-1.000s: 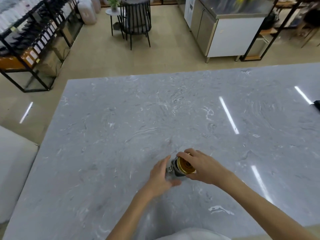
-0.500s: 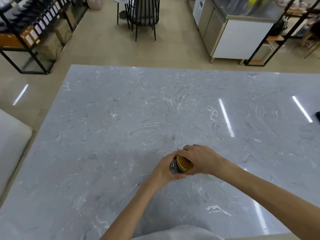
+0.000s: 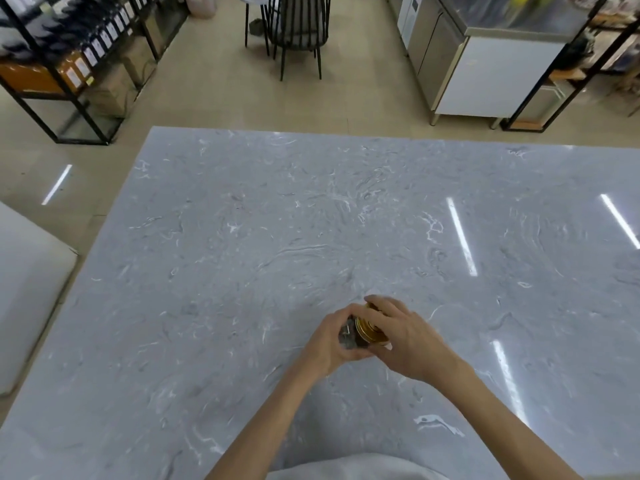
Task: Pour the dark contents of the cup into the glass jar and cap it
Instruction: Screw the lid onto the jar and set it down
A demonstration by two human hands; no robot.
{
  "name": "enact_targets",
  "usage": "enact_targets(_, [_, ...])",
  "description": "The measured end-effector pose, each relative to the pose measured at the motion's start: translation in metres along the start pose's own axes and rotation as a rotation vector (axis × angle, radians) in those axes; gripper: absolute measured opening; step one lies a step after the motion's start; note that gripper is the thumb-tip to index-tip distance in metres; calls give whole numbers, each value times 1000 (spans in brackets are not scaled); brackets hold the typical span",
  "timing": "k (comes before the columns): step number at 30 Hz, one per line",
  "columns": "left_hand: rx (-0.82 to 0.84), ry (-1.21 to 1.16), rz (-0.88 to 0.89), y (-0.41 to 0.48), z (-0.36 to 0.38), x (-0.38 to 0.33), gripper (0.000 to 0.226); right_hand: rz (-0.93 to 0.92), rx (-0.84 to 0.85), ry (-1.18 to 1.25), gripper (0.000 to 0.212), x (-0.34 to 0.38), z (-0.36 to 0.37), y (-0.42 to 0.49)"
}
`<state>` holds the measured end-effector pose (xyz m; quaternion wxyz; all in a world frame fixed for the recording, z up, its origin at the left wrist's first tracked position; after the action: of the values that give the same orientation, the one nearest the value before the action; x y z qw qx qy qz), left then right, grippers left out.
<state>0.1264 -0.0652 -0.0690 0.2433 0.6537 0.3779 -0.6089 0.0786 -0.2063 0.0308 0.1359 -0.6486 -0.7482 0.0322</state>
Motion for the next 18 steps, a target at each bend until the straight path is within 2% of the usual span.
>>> enact_targets(1, [-11,-4,7,0,0,0,75,19,-5,24,65,0,2,-1])
enact_targets(4, [-10,-81,33,-1,0,-6,63,288,-200,-22,50,16,9,2])
enact_targets(7, [-3,-139,35,1,1,-8,54,489,-309,44,57,27,15,6])
enact_targets(9, [1,-150,35,2,2,-7,56,484,-328,118,71,25,21,0])
enact_targets(10, [4,-150,35,2,2,-7,58,424,-318,158,77,24,22,-5])
enact_targets(13, [-21,-117,68,-1,0,-9,66,196,-315,169,73,25,19,-14])
enact_targets(15, [-25,-132,93,-3,0,-12,66,250,-340,93,67,21,14,-16])
enact_targets(18, [-23,-156,75,-4,0,-19,59,416,-299,95,81,14,5,-22])
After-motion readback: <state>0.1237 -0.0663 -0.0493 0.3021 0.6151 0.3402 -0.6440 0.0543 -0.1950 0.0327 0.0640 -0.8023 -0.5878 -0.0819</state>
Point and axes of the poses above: each hand's wrist, its own y-axis towards the middle knuckle, its own z-axis out of the palm, x = y × z, the point moved 3 cm from there along y, towards the middle knuckle, and after that the axes turned 7 degrees about -y, right-handed, at the moved point
